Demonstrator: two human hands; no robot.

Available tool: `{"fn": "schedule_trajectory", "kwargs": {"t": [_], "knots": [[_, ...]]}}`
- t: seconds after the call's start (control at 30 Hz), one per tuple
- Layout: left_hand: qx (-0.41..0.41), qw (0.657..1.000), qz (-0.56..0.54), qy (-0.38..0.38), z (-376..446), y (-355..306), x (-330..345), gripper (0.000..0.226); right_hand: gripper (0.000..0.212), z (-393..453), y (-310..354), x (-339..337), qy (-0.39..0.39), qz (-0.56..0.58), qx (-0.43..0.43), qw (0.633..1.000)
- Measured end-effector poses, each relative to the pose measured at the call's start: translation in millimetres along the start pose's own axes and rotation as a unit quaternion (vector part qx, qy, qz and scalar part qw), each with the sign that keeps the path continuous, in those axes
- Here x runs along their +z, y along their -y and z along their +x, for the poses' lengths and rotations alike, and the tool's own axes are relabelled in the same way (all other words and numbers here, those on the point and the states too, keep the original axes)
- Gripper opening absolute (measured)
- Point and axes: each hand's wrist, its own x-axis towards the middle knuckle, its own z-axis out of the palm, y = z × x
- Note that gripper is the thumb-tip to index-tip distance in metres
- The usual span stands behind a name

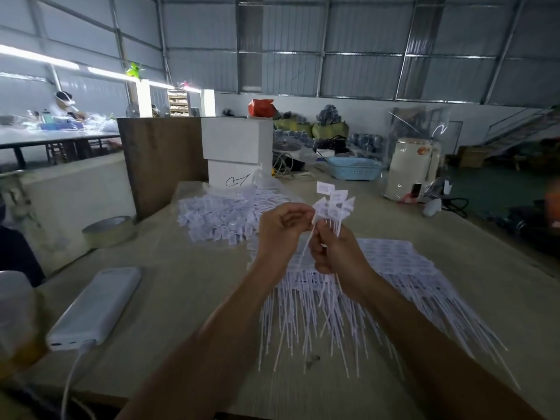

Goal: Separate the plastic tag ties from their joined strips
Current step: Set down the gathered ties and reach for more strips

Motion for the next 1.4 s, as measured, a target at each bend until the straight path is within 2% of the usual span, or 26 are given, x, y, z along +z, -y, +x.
{"fn": "schedule_trajectory", "kwargs": {"t": [0.1,0.2,0.33,0.4,0.47,0.53,0.6,0.7,0.73,0.8,0.87,0.93,1.0,1.03,1.07,1.1,1.13,1.2,1.23,1.27,1.3,1.37,1.4], "knots": [[-0.04,0.993,-0.103,-0.043,3.8,-2.2,-4.6,0.02,0.025,1.9,-0.5,-5.3,0.016,-0.042,-0.008,0.999],[-0.07,0.975,-0.208,-0.036,8.9,-17.1,-1.6,0.02,0.03,4.3,15.7,-9.8,0.036,-0.091,-0.028,0.995],[-0.052,0.966,-0.254,-0.002,22.8,-39.5,6.2,0.019,0.038,14.4,49.8,-8.3,0.038,-0.171,-0.069,0.982],[-0.012,0.973,-0.229,0.0,33.7,-41.4,-3.7,0.021,0.041,20.3,61.4,-8.0,0.018,-0.183,-0.078,0.98],[0.023,0.993,-0.11,-0.035,45.4,-31.3,-24.2,0.022,0.042,25.3,67.0,-9.3,-0.012,-0.166,-0.087,0.982],[0.02,0.991,0.116,-0.065,55.2,-8.1,-50.9,0.033,0.042,28.6,67.6,-10.5,-0.03,-0.1,-0.082,0.991],[-0.051,0.934,0.349,-0.062,57.0,23.2,-77.6,0.056,0.04,31.6,62.3,-10.1,-0.027,-0.002,-0.058,0.998],[-0.116,0.834,0.535,-0.061,47.2,67.5,-110.7,0.081,0.036,38.9,44.8,-2.8,-0.017,0.035,-0.036,0.999],[-0.114,0.808,0.574,-0.069,45.6,80.4,-119.7,0.078,0.036,42.5,38.5,0.9,-0.014,0.026,-0.032,0.999],[-0.117,0.775,0.612,-0.102,51.4,94.4,-134.1,0.051,0.036,51.7,29.0,9.8,-0.007,0.009,-0.029,1.0],[-0.126,0.779,0.602,-0.12,65.6,94.1,-144.1,0.02,0.036,62.2,24.2,20.9,-0.005,0.001,-0.033,0.999],[-0.122,0.794,0.586,-0.109,77.0,91.2,-148.1,0.017,0.038,74.6,21.9,35.3,-0.028,0.02,-0.039,0.999],[-0.112,0.834,0.531,-0.098,84.7,93.9,-145.9,0.014,0.04,90.0,18.6,51.4,-0.063,0.058,-0.051,0.995],[-0.109,0.851,0.507,-0.083,85.4,96.4,-141.2,0.028,0.041,97.9,16.0,59.1,-0.079,0.074,-0.057,0.992],[-0.1,0.853,0.508,-0.064,83.9,99.4,-134.8,0.048,0.042,105.2,12.3,66.9,-0.091,0.083,-0.063,0.99],[-0.076,0.84,0.535,-0.052,81.8,104.1,-129.6,0.061,0.042,111.3,8.1,74.5,-0.1,0.087,-0.068,0.989],[-0.051,0.82,0.568,-0.047,79.4,107.8,-125.9,0.063,0.042,116.4,3.0,81.7,-0.104,0.09,-0.071,0.988],[-0.013,0.79,0.612,-0.043,81.6,111.2,-127.8,0.043,0.041,123.7,-9.0,96.8,-0.105,0.104,-0.079,0.986],[-0.002,0.791,0.61,-0.051,84.8,111.2,-131.0,0.03,0.04,126.6,-14.8,104.2,-0.104,0.112,-0.083,0.985],[0.01,0.81,0.581,-0.077,88.8,109.8,-134.0,0.017,0.038,130.3,-20.5,111.2,-0.098,0.11,-0.09,0.985],[0.019,0.848,0.517,-0.115,94.6,106.2,-138.6,0.004,0.037,133.2,-26.5,116.7,-0.083,0.096,-0.099,0.987],[0.03,0.913,0.357,-0.196,108.7,92.5,-146.8,0.012,0.032,140.1,-37.3,121.7,-0.035,-0.003,-0.15,0.988],[0.031,0.933,0.282,-0.22,116.6,83.1,-152.0,0.015,0.026,143.7,-42.0,121.5,0.004,-0.1,-0.2,0.975]]}}
